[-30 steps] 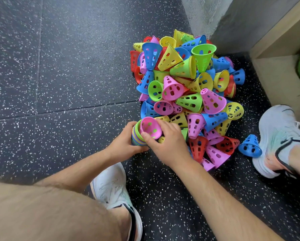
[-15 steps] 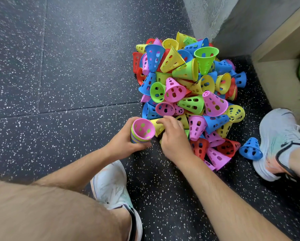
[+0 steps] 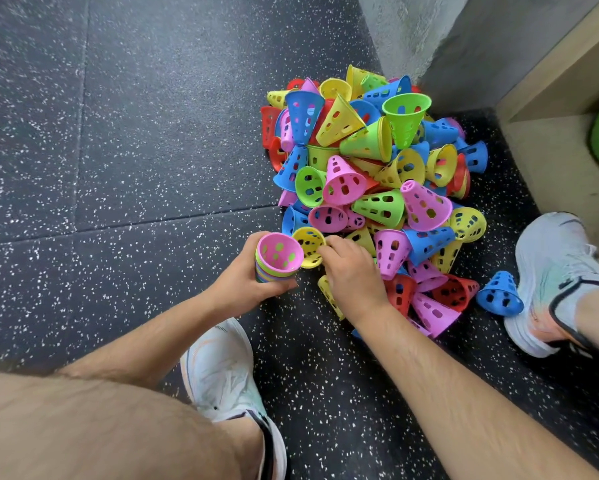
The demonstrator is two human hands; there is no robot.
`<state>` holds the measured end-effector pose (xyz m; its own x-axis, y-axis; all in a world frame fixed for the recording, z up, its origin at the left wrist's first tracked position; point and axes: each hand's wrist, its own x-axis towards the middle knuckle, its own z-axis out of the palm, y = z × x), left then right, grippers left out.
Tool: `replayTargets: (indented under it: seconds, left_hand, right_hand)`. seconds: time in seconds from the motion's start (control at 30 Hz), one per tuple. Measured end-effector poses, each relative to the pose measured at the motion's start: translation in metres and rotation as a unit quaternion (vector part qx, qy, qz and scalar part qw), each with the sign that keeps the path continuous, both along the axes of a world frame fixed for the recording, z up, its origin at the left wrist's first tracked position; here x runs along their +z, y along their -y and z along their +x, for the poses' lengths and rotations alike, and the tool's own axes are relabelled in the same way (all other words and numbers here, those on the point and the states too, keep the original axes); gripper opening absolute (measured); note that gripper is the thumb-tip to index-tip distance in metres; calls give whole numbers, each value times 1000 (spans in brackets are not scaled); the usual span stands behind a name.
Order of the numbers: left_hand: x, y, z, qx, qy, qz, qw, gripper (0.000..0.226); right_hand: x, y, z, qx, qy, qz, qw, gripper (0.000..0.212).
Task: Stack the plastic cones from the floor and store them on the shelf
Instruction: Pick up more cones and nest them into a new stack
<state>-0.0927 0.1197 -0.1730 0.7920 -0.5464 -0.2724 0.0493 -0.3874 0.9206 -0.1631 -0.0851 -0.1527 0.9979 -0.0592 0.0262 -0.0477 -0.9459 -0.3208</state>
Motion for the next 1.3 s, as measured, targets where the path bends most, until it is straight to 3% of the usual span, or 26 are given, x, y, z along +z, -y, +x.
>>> replayTargets:
  seconds: [0.17,0.3,0.4,0.57,0.67,0.83,0.93,1.07,1.3]
  left_hand:
    - [-2,3,-1,-25,-6,-1,1000,78]
    - [-1,10,0,-42,-3,8,999,78]
    - [3,18,0,-70,7,21,997,73]
    - [6,21,0,-58,14,16,998,71]
    - [5,20,-1,-71,22,26,997,71]
    - [3,22,-3,-85,29,36,995,74]
    - [3,21,-4,-90,33,34,995,74]
    - [1,19,-4,-98,40,36,994,75]
    - [2,19,-9,-97,50,40,993,75]
  right_hand:
    - [18,14,-11,-57,50,35,997,18]
    - [48,17,-18,-143,114,177,967,15]
    - [66,8,-22,-129,149,214,957,15]
    - [55,-3,-31,-44,53,207,976,16]
    - [48,-7,-39,-26,-20,241,970,27]
    - [34,-4,-56,-278,-49,218,934,27]
    - [24,-3,-64,-300,-124,177,929,32]
    - [21,-8,-60,-336,-148,160,916,30]
    - [21,-15,-64,-398,-135,256,871,29]
